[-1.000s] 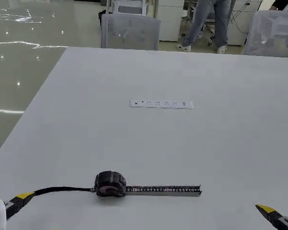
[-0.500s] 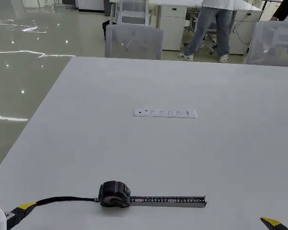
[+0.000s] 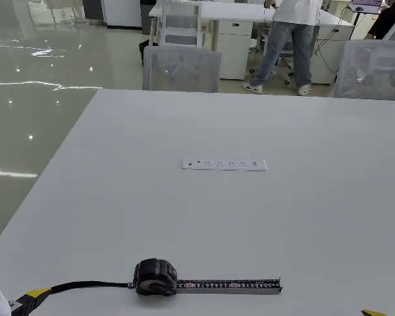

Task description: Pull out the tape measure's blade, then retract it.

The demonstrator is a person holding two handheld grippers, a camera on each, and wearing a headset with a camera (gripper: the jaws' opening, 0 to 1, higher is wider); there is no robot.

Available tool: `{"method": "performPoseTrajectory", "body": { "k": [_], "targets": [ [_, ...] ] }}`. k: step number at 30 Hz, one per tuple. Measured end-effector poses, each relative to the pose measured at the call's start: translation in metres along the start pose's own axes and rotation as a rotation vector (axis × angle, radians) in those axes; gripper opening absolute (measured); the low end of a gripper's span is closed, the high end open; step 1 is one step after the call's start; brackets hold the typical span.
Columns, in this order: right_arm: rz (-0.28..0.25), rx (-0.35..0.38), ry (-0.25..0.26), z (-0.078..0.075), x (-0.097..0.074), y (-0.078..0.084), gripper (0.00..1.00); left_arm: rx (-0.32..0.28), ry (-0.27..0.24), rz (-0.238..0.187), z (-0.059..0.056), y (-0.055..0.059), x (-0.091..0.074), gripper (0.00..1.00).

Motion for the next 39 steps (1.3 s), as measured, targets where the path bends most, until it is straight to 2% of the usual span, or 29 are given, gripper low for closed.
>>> {"method": "performPoseTrajectory", "body": {
  "k": [10,15,22,25,28,30,32,35,38,39],
  "targets": [
    [0.009,-0.011,-0.013,0.001,-0.001,0.002,1.00,-0.006,-0.011,-0.005,-0.003,-0.001,0.000,1.00],
    [0.019,-0.036,-0.023,-0.001,0.000,0.002,1.00,-0.015,-0.054,-0.015,-0.006,-0.005,0.002,1.00],
    [0.026,-0.064,-0.028,-0.010,0.001,-0.004,1.00,-0.023,-0.068,-0.012,-0.019,-0.011,0.007,1.00],
    [0.039,-0.080,-0.040,-0.013,0.003,-0.006,1.00,-0.021,-0.077,-0.012,-0.026,-0.014,0.012,1.00],
    [0.045,-0.093,-0.065,-0.013,0.005,-0.012,1.00,-0.030,-0.095,0.012,-0.030,-0.016,0.017,1.00],
    [0.050,-0.111,-0.087,-0.014,0.008,-0.015,1.00,-0.041,-0.097,0.008,-0.035,-0.018,0.020,1.00],
    [0.053,-0.121,-0.097,-0.016,0.009,-0.018,1.00,-0.043,-0.107,0.003,-0.032,-0.020,0.022,1.00],
    [0.057,-0.142,-0.110,-0.020,0.012,-0.022,0.99,0.003,-0.136,-0.027,-0.037,-0.021,0.027,1.00],
    [0.069,-0.164,-0.127,-0.025,0.015,-0.027,0.99,-0.025,-0.135,-0.019,-0.041,-0.022,0.033,1.00],
    [0.075,-0.172,-0.136,-0.026,0.016,-0.029,0.99,-0.026,-0.143,-0.002,-0.043,-0.022,0.035,1.00]
  ]
}}
Point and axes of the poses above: the centre of the closed fingertips' face, and the gripper's own axes: x roughly forward along the fingers, z roughly to its left, y roughly out of its underside, the point moved 10 cm from there along -x, roughly backward along the fingers, and after that the axes turned 9 degrees about -x, right-handed, at the moved point
